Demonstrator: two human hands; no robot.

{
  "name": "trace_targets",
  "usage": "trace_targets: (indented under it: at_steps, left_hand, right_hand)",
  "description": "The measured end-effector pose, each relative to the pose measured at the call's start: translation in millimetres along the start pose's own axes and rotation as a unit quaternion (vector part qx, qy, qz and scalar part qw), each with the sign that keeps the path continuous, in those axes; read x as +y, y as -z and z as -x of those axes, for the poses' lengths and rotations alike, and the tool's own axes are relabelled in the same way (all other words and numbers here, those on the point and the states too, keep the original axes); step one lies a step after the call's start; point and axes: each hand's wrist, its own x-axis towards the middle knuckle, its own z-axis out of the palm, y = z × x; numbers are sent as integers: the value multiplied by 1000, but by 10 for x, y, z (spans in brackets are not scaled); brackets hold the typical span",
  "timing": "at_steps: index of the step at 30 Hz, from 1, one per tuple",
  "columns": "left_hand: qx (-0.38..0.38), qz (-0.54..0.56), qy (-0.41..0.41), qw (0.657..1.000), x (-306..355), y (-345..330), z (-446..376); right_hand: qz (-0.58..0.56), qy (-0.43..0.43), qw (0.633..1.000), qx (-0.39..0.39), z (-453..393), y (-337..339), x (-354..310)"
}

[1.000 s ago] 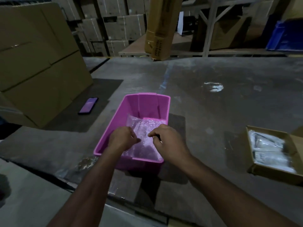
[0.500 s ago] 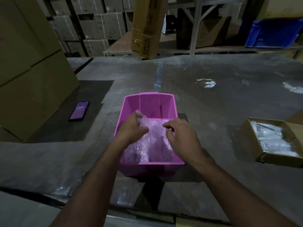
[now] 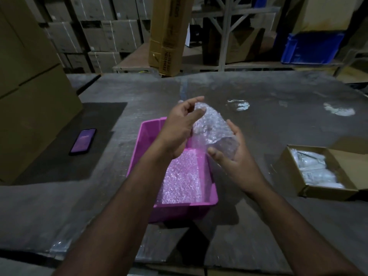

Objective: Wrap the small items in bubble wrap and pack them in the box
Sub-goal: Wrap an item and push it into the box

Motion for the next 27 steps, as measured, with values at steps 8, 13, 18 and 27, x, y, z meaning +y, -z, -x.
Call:
trace_targets:
  at_steps: [8,13,18,27]
  left_hand:
    - [-76,53,7,996,88,-285,-31]
    - [-81,-1,-56,995,-85,-421,-143]
    - [-178,-222,-61,957,-421,-670,-221]
    - [-341,-284,-10,896,-889,-1374,-134]
  right_hand:
    - [69,31,983,166,12,538,-62]
    - [62,0,977,202,68,893,-29]
    - [-56,-67,966,245,200,1163,55]
    - [-97,-135,957,238,447,1769,293]
